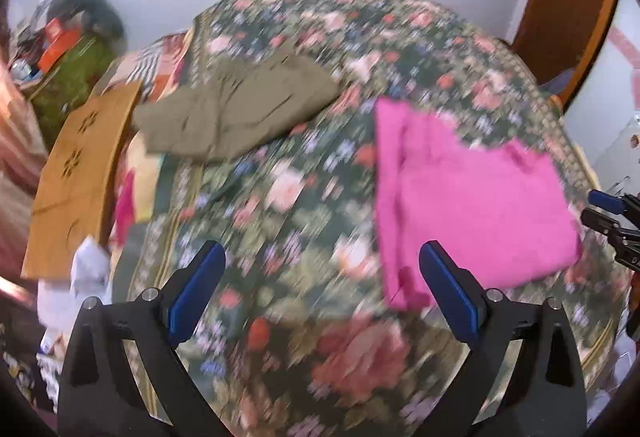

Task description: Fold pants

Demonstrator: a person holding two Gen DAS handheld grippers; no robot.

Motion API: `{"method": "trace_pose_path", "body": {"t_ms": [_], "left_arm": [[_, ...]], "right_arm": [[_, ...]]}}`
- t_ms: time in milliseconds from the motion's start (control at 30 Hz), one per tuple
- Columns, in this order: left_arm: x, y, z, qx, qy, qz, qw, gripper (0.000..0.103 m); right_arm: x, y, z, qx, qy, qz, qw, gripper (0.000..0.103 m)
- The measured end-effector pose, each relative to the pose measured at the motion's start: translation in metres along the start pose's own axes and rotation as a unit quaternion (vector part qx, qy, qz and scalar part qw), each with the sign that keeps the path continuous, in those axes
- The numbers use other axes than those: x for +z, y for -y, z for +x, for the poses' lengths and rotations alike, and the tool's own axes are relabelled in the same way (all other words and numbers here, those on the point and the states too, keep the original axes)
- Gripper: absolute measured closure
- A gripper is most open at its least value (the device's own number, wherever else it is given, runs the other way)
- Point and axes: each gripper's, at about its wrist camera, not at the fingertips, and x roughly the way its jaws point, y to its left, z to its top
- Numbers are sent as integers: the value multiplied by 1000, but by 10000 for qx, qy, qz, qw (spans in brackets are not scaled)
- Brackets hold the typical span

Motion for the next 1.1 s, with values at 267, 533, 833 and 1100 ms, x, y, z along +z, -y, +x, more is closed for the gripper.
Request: {"method": "trace_pose_path", "body": {"t_ms": [267,533,833,1100], "left_arm": [[46,43,36,-463,79,602,9971,44],[55,57,93,-1296,-677,581,9876,56],[57,71,101,-658,-301,968,9927,67],[62,70,90,-491,-232,894,9945,67]], "right_arm": [[37,-5,26,347,232,60,9991,55],[49,-6,68,327,-66,-114,9994,63],[47,1,79,326,-101,-160,9993,73],[47,-6,65,82,-212,-191,9996,73]]}}
